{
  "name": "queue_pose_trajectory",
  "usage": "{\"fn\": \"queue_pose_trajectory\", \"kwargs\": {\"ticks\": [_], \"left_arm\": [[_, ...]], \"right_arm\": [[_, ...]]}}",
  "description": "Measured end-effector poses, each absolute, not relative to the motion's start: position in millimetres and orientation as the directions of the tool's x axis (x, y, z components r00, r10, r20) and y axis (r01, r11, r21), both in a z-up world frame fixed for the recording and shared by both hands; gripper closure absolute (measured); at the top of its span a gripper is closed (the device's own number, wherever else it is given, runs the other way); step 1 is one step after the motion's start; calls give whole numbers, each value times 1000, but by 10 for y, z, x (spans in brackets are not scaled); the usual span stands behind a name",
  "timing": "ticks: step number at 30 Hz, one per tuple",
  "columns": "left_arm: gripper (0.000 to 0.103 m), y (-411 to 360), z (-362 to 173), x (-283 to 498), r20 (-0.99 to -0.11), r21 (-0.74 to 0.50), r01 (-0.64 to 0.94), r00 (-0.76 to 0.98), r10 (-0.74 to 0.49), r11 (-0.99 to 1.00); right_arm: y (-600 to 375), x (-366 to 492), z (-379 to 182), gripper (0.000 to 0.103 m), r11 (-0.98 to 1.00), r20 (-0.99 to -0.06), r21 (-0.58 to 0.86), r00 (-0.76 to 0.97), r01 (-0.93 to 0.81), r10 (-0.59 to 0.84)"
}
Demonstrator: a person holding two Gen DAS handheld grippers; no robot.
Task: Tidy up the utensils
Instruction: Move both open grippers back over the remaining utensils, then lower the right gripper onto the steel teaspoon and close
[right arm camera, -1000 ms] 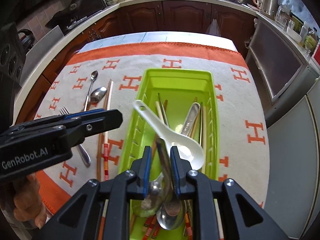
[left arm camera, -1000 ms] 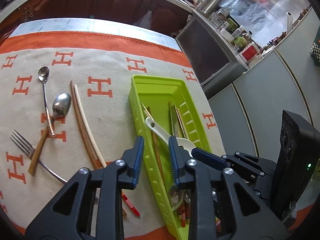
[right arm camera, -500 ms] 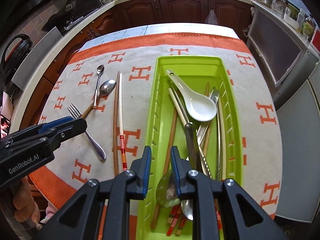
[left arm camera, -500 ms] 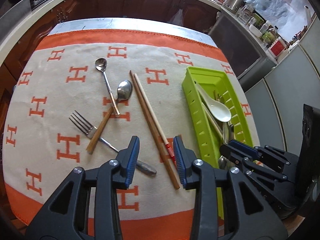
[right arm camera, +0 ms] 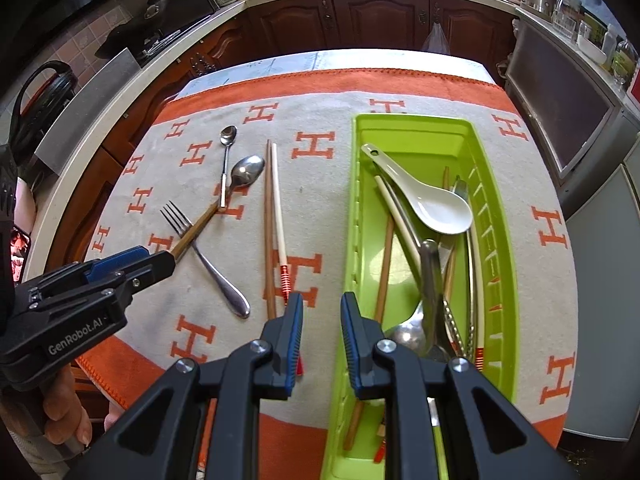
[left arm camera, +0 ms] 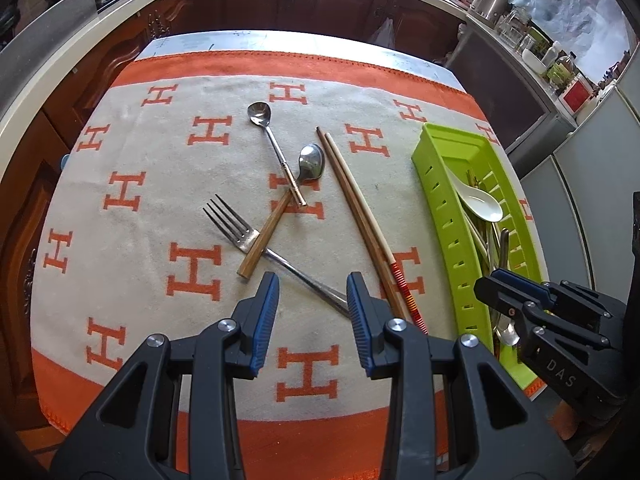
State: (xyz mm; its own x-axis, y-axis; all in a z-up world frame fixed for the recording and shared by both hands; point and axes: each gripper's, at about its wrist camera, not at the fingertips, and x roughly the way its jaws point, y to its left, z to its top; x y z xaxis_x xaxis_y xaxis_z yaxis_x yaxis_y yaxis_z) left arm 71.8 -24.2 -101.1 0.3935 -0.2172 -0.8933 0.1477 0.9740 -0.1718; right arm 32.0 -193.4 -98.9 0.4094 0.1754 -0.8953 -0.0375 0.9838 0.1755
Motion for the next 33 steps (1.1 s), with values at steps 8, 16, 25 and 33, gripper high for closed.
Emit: {"fn": "queue_pose_trajectory", "kwargs": {"ticks": [8, 16, 25, 33], "left_arm": [[71, -88, -1084, 705, -904, -161, 114, 381, -193, 980], [71, 29, -1144, 689, -911, -151, 92, 373, -175, 984], [71, 77, -1199, 673, -917, -146, 83, 363, -166, 986], [71, 98, -1226, 678, -921, -142, 83, 353, -162, 986]], "right_arm": [[-1803, 315, -950, 84, 978, -887, 198, 414, -61, 205], [-1713, 316, -958, 84, 972, -883, 223, 408, -72, 232], [-1613, 302, -992, 84, 969, -884, 232, 396, -88, 247], [-1538, 314, -1033, 84, 965, -888, 242, 379, -100, 262]]}}
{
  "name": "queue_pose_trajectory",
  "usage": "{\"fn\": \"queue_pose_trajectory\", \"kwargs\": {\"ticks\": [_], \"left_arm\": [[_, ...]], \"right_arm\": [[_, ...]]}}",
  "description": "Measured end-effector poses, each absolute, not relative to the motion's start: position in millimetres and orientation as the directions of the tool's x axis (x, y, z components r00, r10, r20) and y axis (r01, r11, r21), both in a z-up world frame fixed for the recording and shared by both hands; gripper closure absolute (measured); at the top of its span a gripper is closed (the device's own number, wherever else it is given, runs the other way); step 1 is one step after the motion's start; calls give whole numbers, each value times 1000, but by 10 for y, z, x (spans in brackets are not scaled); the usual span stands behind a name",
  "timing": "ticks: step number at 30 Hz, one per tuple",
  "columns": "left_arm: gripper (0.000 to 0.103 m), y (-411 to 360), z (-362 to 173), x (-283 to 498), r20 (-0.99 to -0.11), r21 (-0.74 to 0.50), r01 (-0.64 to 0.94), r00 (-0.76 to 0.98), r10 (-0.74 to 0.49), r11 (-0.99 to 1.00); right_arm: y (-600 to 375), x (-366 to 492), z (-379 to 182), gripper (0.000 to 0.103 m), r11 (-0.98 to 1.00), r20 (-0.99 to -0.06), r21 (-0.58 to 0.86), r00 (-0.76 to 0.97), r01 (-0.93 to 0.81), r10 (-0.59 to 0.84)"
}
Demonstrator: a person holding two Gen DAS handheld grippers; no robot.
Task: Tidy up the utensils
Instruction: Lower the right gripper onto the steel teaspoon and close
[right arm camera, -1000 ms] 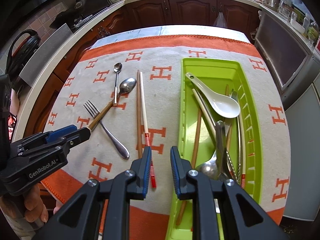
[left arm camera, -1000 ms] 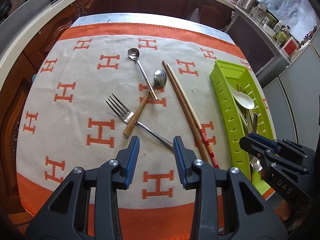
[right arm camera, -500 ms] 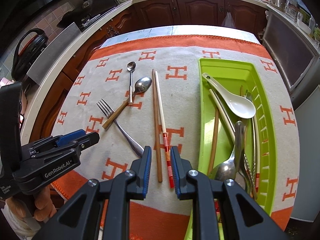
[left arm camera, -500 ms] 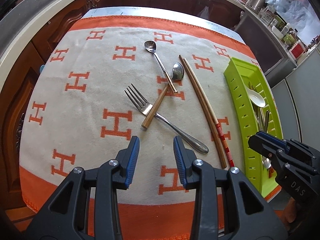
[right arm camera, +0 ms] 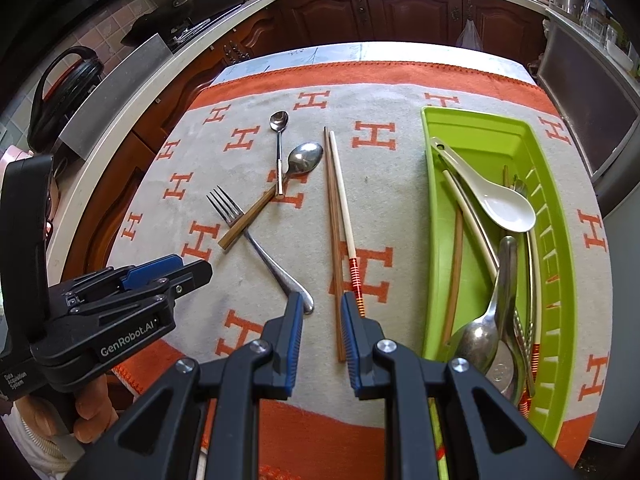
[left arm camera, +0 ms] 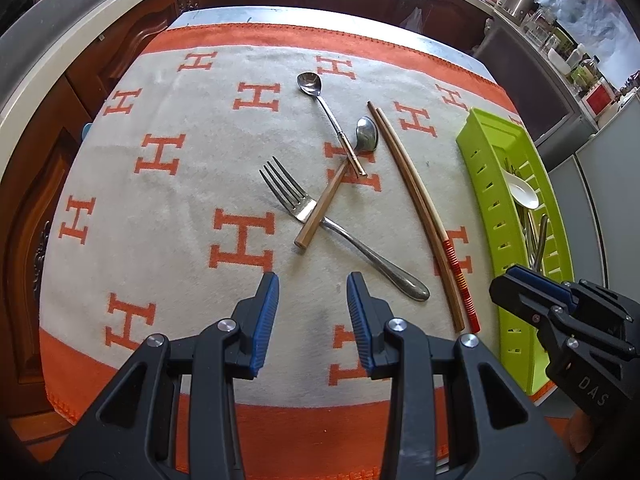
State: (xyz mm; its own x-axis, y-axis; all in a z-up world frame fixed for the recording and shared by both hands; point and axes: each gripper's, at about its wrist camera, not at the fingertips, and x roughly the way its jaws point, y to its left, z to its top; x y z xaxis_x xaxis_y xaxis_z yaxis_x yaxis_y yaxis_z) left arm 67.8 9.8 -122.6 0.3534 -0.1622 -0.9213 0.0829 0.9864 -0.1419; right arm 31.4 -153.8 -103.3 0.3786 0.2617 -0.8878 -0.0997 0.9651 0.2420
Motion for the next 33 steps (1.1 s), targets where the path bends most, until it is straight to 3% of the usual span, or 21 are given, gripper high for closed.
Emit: {"fn": "queue_pose_trajectory", "kwargs": {"ticks": [15, 23, 33], "left_arm": [[71, 523, -1384, 840, -921, -211, 14, 332, -203, 977], [71, 727, -1554, 1040, -909, -314, -28, 298, -292, 949], [71, 739, -1600, 1194, -900, -341, -26, 299, -318, 940]], "right_arm": [[-1422, 618, -1138, 84, 948, -887, 304, 337, -91, 317], [-1229, 1096, -1108, 84, 931, -869, 343, 335, -124, 364], [-866, 1808, -1261, 84, 933, -880, 321, 312, -165, 358]]}}
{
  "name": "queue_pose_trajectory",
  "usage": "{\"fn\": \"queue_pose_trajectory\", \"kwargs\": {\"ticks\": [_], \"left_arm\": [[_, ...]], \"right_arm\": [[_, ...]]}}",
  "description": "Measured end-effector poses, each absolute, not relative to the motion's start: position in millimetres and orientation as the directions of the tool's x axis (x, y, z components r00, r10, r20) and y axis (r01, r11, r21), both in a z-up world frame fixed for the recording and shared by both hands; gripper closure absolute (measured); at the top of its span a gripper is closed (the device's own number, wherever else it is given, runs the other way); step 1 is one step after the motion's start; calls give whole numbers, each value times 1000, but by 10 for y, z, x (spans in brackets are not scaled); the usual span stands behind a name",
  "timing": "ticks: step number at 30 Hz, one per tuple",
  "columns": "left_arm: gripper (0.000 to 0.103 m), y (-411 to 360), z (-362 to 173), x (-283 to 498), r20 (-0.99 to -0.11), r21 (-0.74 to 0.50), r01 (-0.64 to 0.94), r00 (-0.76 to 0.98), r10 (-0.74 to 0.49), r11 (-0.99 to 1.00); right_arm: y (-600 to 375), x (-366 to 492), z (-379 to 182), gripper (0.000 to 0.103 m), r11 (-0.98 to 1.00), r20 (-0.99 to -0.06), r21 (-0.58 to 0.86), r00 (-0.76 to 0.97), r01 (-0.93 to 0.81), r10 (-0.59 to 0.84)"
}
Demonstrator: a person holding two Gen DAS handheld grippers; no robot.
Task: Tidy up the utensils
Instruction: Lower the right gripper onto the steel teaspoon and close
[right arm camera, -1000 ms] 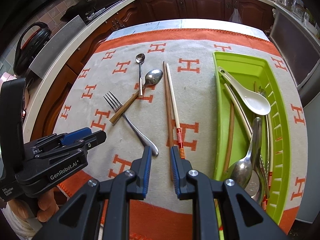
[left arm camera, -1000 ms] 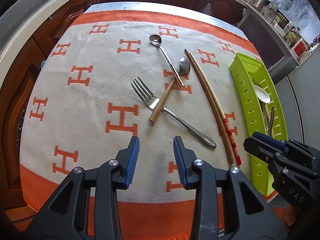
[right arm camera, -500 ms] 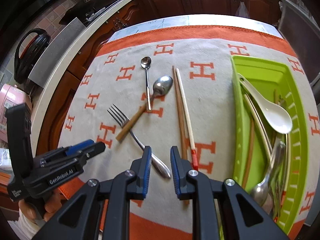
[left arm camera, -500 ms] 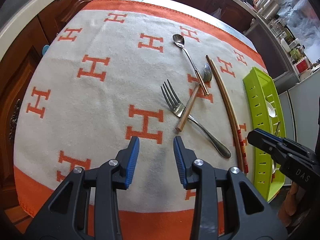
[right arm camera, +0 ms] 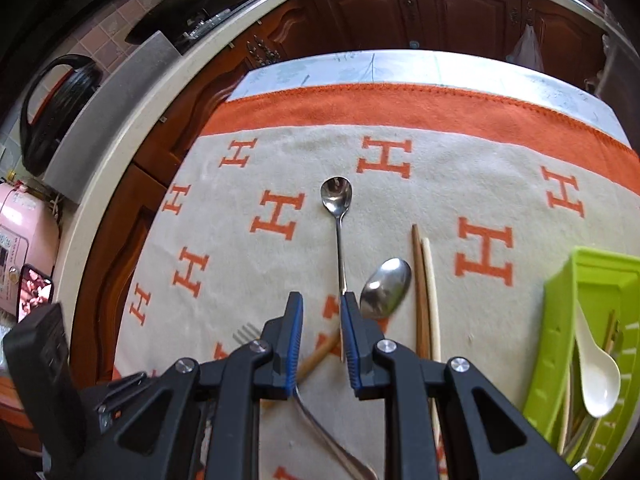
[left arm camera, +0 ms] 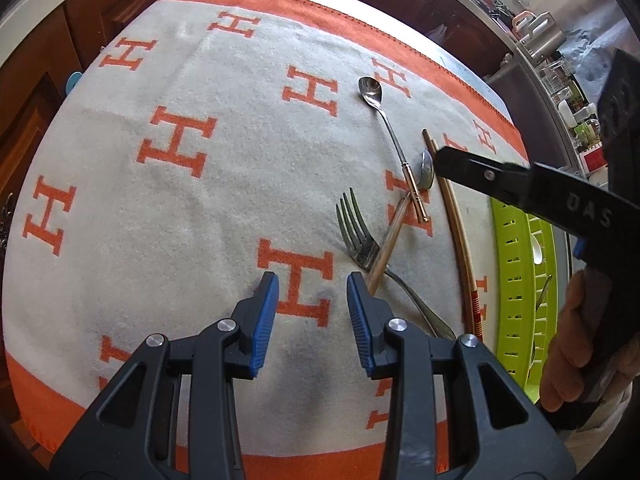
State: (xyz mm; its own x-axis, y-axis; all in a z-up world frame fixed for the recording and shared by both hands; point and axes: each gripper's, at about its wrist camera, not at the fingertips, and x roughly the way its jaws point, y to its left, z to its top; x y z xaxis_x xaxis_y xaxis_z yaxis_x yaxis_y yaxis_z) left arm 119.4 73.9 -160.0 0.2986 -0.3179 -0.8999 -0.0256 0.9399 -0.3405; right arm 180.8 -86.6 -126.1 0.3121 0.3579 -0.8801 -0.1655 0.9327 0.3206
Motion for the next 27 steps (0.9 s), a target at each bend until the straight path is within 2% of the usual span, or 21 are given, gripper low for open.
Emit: {"fn": "queue_pose_trajectory", "kwargs": {"ticks": [11, 14, 16, 22, 27], "left_arm": [[71, 733, -1525, 1195, -887, -350, 20, 314, -339, 936], [71, 733, -1495, 1181, -885, -348, 32, 317, -340, 937], [71, 729, -1460, 1165, -884, -345, 42, 321, -340, 937], [71, 611, -1308, 1161, -880, -309, 115, 342, -330, 944], [71, 380, -1201, 1183, -880, -259, 235, 343, -329, 937]], "right_arm": [[-723, 2109, -1543, 85, 960, -930, 234, 251, -155, 268], [-640, 2107, -1567, 97, 970, -943, 169, 258, -173, 210], [-626, 2095, -1565, 99, 971, -944, 158, 262, -176, 201], [-797, 1994, -1461, 99, 960, -917, 244, 289, -135, 274], [-1083, 1779, -1181, 99, 938, -872, 330, 344, -110, 347]]}}
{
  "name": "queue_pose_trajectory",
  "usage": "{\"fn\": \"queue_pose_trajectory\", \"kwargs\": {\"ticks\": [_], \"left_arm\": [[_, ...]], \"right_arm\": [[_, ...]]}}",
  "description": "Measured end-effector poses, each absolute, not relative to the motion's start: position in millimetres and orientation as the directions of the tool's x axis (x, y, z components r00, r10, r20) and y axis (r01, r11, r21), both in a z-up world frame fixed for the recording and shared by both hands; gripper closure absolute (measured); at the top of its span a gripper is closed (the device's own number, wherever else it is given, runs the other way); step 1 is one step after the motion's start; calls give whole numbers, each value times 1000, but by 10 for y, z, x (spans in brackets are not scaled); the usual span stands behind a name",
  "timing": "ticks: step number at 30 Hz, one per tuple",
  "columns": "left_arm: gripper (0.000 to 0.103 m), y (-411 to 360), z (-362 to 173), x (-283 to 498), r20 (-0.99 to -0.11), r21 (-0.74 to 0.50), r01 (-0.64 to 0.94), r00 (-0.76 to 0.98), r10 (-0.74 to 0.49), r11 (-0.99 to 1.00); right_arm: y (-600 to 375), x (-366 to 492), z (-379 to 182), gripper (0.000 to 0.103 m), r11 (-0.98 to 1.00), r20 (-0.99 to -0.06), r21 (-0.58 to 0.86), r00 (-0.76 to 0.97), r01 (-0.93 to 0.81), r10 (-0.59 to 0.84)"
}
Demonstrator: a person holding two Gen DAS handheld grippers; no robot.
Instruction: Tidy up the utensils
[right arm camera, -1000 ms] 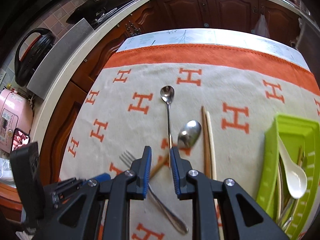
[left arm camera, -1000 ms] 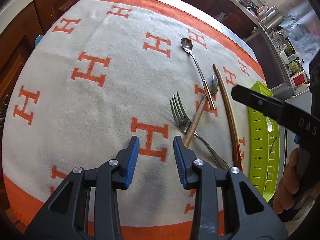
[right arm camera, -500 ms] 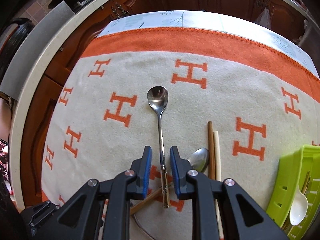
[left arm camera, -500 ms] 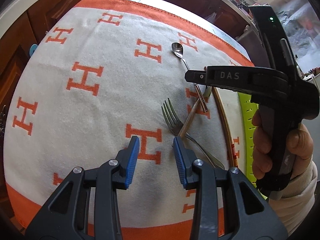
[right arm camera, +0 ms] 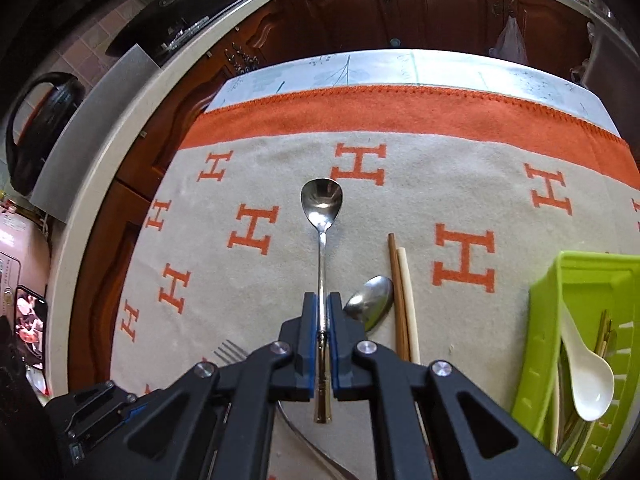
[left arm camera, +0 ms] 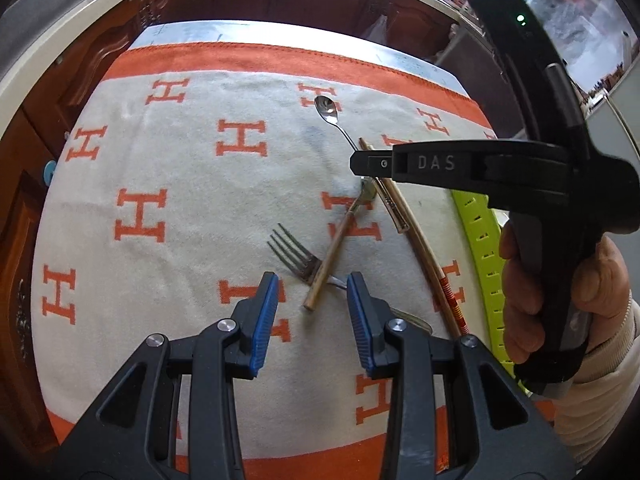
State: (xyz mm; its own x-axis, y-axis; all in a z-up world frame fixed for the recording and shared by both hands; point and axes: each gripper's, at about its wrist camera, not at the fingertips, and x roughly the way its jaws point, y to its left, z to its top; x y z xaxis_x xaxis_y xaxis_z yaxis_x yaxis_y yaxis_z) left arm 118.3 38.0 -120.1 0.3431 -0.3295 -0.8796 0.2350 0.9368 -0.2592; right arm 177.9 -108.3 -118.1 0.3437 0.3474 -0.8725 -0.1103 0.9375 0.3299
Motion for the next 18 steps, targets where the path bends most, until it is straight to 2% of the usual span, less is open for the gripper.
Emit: {"fn": "queue_pose_trajectory", "kwargs": {"ticks": [8, 18], "left_arm": [[71, -196, -1304, 1390, -911, -135, 441, 296, -286, 887], [71, -475, -1596, 1907, -936, -115, 443, 252, -247, 889]], "right_arm": [[-1739, 1248, -894, 99, 908, -810, 418, 441, -26, 386], [-2593, 553, -856, 99, 884, -778, 449, 544, 131, 314]]}}
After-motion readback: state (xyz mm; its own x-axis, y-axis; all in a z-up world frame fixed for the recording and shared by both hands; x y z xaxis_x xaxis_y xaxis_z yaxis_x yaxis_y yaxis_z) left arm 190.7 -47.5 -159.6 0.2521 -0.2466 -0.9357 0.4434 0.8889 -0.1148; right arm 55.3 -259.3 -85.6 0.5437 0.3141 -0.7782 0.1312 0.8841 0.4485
